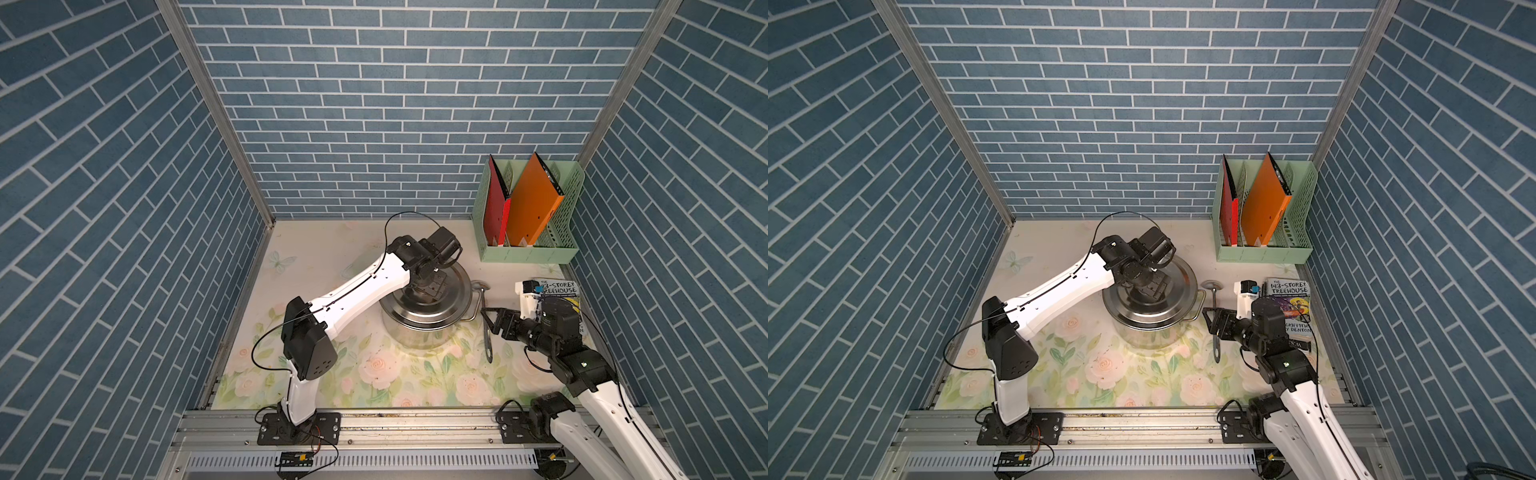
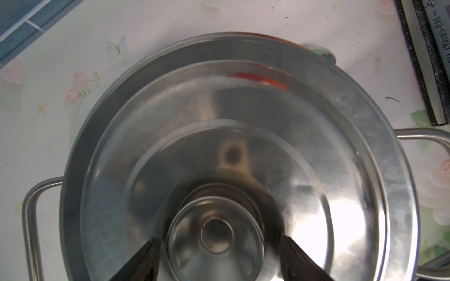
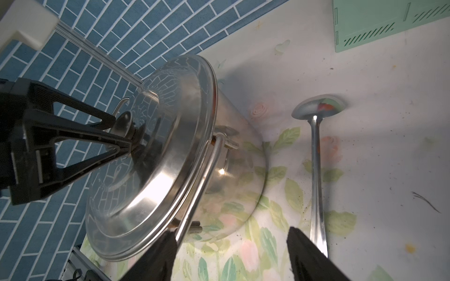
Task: Stir the soup with a spoon
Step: Pick up the lid from the pan.
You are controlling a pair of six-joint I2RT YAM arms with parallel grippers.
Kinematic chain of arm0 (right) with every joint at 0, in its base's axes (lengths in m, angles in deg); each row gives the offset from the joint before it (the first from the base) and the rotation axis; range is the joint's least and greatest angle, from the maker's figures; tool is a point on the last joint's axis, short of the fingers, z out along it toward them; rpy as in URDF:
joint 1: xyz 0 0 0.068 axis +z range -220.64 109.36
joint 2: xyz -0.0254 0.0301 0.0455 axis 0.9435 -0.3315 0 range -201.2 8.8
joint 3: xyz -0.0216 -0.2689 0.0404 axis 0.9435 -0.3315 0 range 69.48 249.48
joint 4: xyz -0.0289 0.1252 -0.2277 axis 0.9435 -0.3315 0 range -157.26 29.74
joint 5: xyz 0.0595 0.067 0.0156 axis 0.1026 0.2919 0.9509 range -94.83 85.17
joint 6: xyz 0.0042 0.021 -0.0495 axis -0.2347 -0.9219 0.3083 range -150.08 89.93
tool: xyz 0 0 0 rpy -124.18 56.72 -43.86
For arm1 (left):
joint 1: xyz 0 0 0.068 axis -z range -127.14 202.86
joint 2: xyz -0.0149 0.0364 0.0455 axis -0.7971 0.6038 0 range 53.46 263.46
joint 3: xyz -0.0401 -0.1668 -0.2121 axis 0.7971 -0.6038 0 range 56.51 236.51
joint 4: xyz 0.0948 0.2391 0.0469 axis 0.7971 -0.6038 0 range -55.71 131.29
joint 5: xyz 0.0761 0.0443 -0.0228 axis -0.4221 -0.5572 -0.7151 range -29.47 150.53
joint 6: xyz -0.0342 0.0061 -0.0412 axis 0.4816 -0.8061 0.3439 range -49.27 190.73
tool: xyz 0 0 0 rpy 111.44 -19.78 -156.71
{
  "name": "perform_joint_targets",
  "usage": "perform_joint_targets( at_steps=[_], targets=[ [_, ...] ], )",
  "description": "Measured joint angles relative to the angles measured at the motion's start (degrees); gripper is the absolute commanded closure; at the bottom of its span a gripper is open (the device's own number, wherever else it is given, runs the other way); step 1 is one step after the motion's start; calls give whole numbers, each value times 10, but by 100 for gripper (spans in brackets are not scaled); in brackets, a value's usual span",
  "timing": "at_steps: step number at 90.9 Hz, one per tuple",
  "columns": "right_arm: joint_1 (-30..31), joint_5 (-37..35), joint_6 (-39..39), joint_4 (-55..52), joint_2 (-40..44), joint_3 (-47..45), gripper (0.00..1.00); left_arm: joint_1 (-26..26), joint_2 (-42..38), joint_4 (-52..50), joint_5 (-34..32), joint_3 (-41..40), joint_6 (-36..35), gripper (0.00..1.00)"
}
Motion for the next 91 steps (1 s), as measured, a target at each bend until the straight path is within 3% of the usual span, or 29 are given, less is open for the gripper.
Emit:
perform_joint_targets(
  at_steps=[36, 69, 72, 81, 91],
  targets=[
    [0, -4, 6, 0, 0, 0, 27, -30, -37, 44, 56, -61, -2, 34],
    [0, -7, 5, 0, 9, 0, 28, -35, -38, 49, 70, -64, -12, 44],
    [0, -8, 5, 0, 11, 0, 28, -35, -38, 49, 70, -64, -12, 41],
    [0, -10, 5, 0, 13, -1, 28, -35, -38, 52, 71, -64, -12, 14],
    [0, -10, 5, 0, 14, -1, 28, -36, -37, 57, 66, -64, -16, 9]
  ],
)
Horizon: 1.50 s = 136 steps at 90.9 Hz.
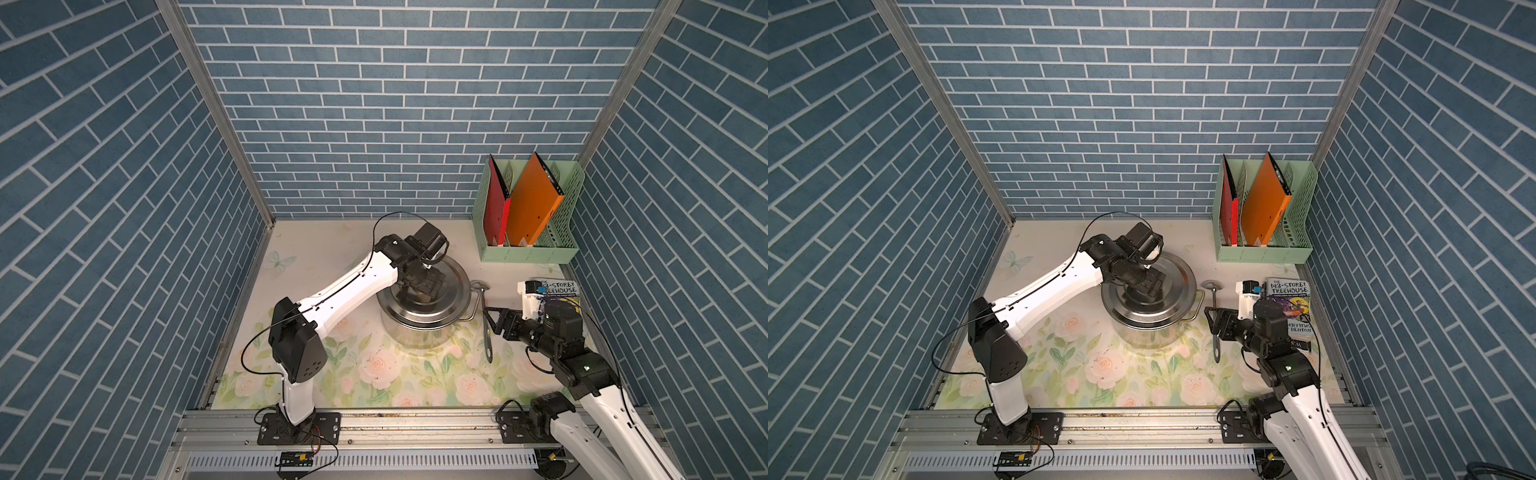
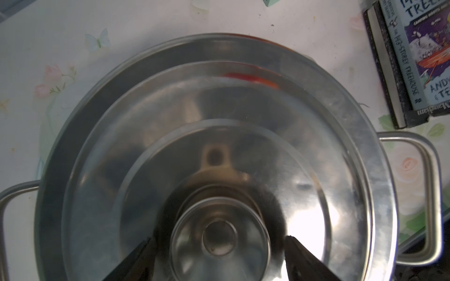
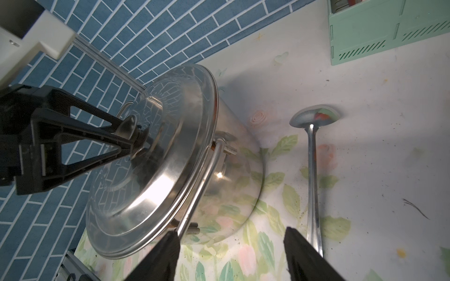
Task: Stir the soup with a spoon
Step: Pick up the lid from the pan.
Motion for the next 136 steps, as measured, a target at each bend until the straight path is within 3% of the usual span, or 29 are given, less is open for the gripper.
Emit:
perform_joint_targets(
  at_steps=[11, 47, 75, 103, 136],
  targets=[
    [0, 0, 0, 0, 2, 0, 28, 0, 1, 1, -6, 0, -1, 13],
    [0, 0, 0, 0, 5, -7, 28, 2, 3, 4, -4, 0, -2, 44],
    [0, -6, 0, 0, 9, -8, 29, 2, 3, 0, -4, 3, 1, 59],
    [0, -12, 0, 0, 12, -8, 29, 2, 9, -27, -7, 41, 3, 68],
    [0, -15, 0, 0, 12, -8, 29, 0, 9, -51, -46, 114, 5, 70]
  ],
)
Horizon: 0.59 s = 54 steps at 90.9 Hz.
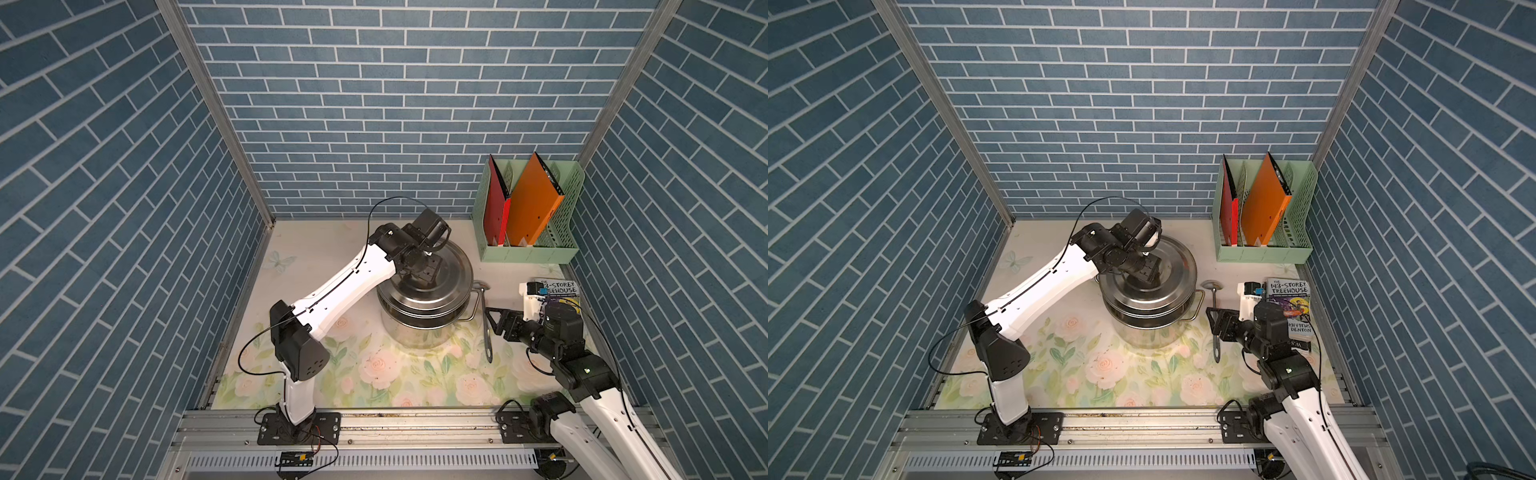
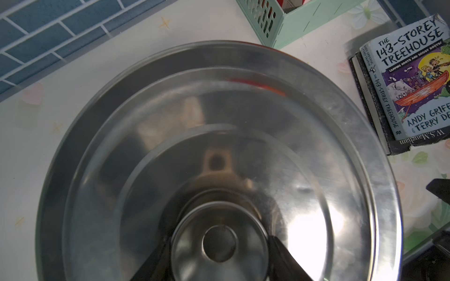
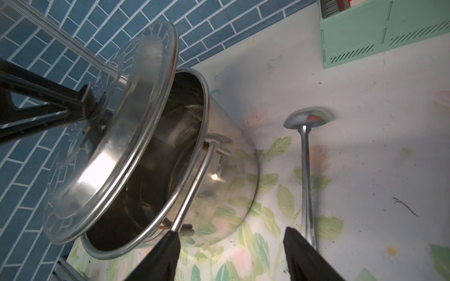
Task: Stir the soup with a spoon
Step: Pick up the lid from the pan, then place the lid at the center of the board.
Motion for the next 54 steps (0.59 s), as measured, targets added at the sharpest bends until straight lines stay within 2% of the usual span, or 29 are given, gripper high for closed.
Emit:
perform_joint_targets(
  at_steps=[15, 27, 42, 54],
  targets=[
    [0, 0, 0, 0, 0, 0, 29, -22, -2, -10, -10, 26, 0, 70],
    [0, 0, 0, 0, 0, 0, 29, -68, -16, -16, -8, 35, -2, 69],
    [0, 0, 0, 0, 0, 0, 29, -162, -52, -17, 1, 28, -8, 69],
    [0, 1, 0, 0, 0, 0, 29, -263, -102, 7, 19, -24, -13, 70]
  ],
)
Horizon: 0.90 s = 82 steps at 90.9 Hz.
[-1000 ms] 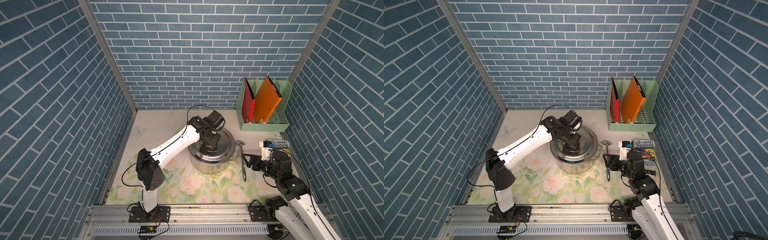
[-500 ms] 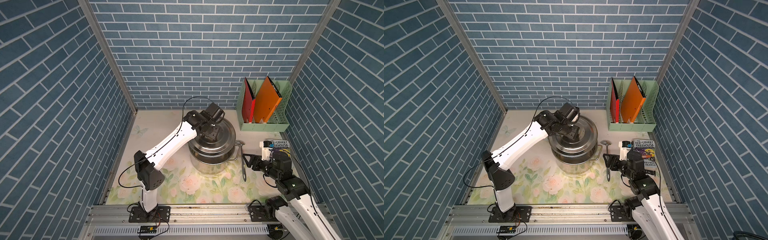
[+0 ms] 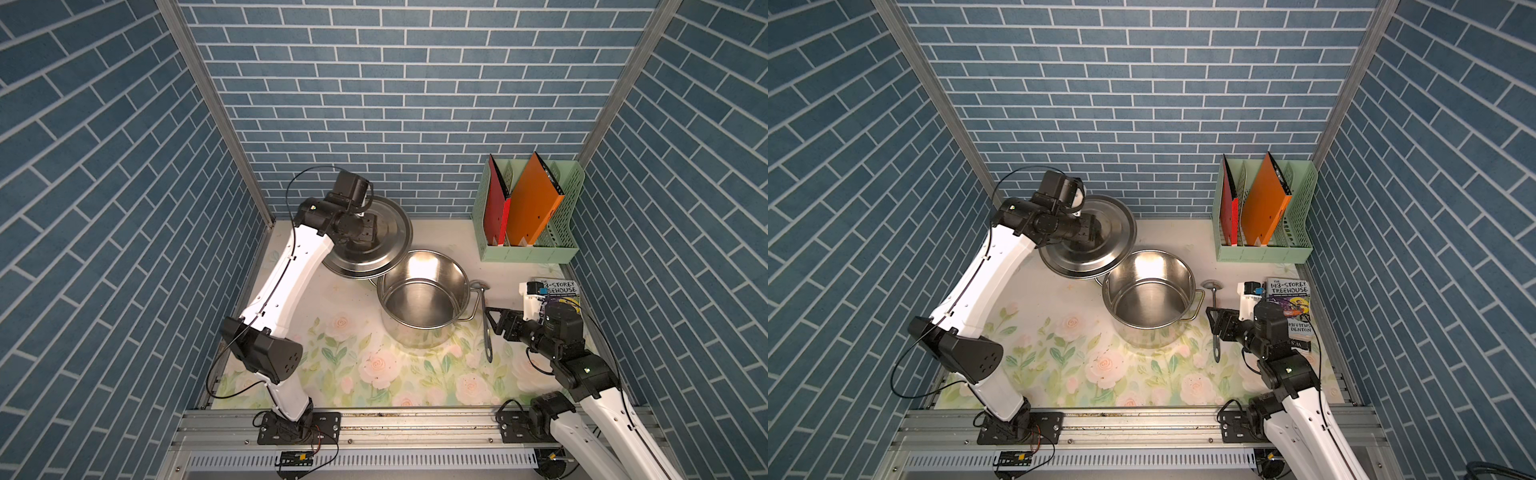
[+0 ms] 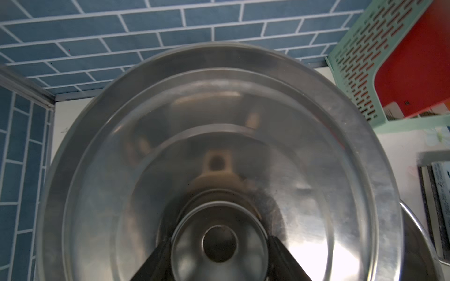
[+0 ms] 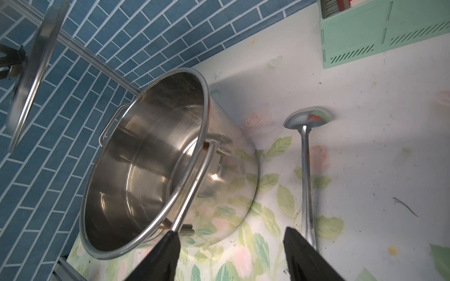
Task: Stir the soup with a spoon
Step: Place the lid at the center of the board.
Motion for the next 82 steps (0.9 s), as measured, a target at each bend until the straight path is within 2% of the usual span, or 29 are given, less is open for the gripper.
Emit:
perform_joint_targets(
  at_steps=[20, 29, 53, 82],
  targets=[
    [0, 1, 0, 0, 2, 0, 29, -176, -78, 70, 47, -162, -1, 71],
    [0, 2, 0, 0, 4, 0, 29, -216, -97, 97, 57, -236, 1, 71],
    [0, 5, 2, -1, 12, 0, 29, -252, -99, 183, 85, -377, 15, 71],
    [0, 0, 11, -21, 31, 1, 29, -257, -37, 310, 104, -473, 57, 72]
  ],
)
